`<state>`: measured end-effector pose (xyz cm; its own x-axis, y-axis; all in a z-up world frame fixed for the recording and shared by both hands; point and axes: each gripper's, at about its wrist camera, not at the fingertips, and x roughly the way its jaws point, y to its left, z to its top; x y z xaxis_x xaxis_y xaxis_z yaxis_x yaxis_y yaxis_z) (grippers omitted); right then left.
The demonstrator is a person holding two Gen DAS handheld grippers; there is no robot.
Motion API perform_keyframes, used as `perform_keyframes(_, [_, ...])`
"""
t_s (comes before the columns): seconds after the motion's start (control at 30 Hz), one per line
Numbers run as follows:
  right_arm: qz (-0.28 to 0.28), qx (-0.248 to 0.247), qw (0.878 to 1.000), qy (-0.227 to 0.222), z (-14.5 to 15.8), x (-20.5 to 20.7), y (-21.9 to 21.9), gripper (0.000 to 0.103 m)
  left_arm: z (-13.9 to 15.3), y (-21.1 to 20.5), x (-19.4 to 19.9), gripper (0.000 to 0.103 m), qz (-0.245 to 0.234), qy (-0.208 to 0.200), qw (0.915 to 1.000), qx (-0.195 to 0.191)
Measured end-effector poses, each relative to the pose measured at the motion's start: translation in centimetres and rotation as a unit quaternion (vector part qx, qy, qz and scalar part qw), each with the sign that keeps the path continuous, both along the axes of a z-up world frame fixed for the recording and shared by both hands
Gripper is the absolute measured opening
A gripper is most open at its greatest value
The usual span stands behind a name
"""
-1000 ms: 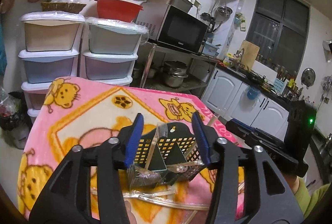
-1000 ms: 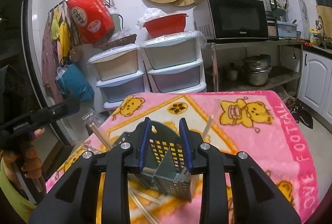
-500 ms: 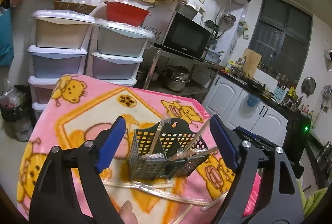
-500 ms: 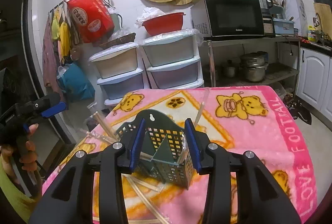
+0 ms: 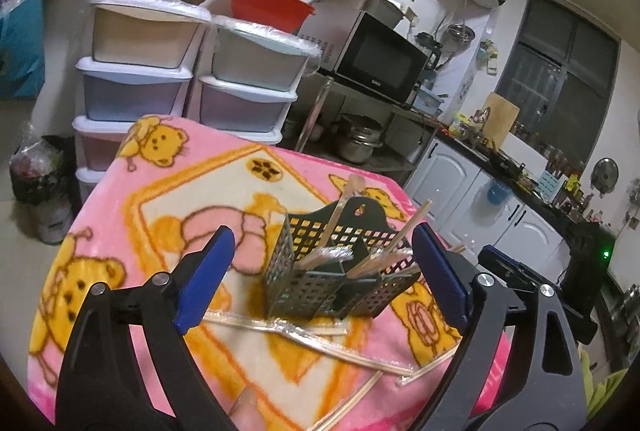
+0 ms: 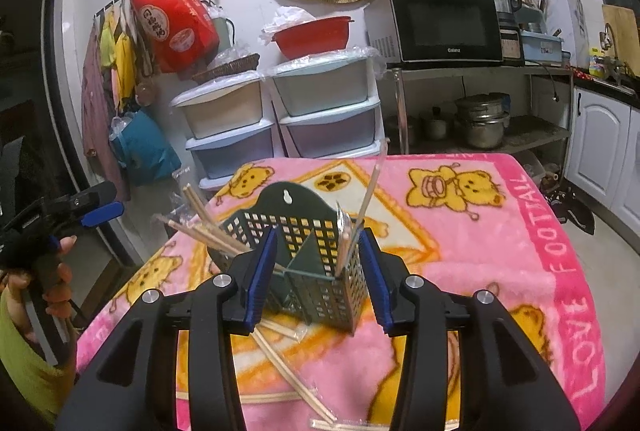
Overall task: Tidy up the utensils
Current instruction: 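Withdraw both tools from the caddy toward the remaining chopsticks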
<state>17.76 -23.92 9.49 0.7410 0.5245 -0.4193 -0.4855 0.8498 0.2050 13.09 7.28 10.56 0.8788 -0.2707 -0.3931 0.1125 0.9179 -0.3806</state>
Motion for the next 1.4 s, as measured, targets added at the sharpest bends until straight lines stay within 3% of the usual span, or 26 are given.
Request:
perform_keyframes(0.37, [0.006,-0.014,1.000,0.025,-2.2,-0.9,0.1,0.041,-2.1,0.3,0.0,0.082,0.004,0.028,0.9996,-0.007])
perform_keyframes(0.97, [0.021,-0.046,0.995,0.084,-7.1,-2.4,0.8,0.041,-8.3,0.7,0.0,0.083,0.016,0.112,0.9936,0.001])
perform_keyframes(1.4, [0.024,-0.056,0.991,0.120,-10.1,-3.1,0.6,0.041,-11.0,1.8,1.0,0.083,0.026,0.139,0.9900,-0.005])
